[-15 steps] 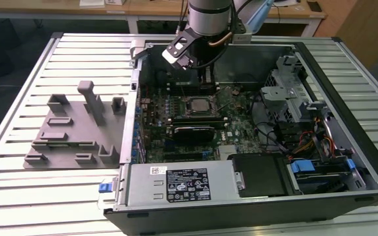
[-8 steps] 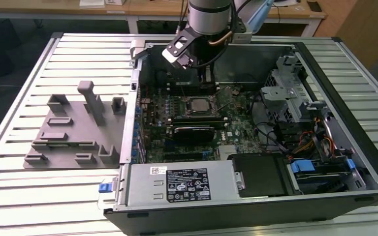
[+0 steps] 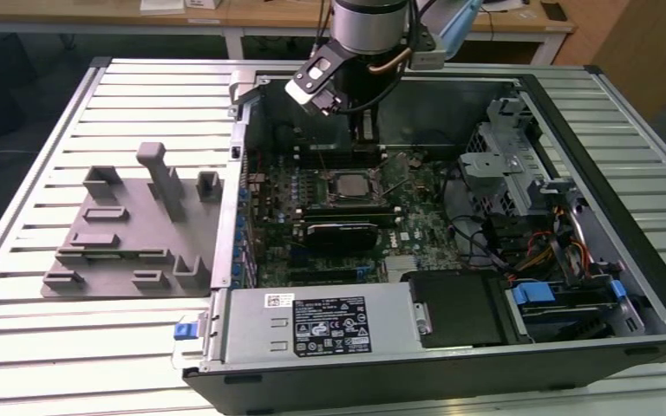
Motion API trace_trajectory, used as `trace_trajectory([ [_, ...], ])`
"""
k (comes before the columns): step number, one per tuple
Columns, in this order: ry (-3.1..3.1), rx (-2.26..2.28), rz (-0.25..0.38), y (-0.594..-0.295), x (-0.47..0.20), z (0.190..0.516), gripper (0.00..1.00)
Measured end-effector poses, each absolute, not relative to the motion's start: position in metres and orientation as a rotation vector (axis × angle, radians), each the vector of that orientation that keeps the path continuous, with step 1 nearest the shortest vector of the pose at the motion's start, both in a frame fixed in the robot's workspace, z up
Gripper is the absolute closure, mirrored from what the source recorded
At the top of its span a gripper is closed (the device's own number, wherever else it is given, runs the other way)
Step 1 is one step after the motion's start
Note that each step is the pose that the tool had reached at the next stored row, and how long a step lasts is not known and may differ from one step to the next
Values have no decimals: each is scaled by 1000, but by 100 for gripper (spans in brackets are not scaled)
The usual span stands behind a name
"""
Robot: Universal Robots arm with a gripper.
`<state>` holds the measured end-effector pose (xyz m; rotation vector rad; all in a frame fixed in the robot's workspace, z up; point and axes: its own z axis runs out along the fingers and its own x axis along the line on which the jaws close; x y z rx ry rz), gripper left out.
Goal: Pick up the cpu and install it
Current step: 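Close the cpu cover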
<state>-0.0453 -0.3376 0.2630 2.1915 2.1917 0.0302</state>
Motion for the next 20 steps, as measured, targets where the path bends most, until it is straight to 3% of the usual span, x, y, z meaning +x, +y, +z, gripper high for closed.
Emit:
trace_trajectory([
  [20, 2192, 2191, 30, -338, -17, 263, 89],
])
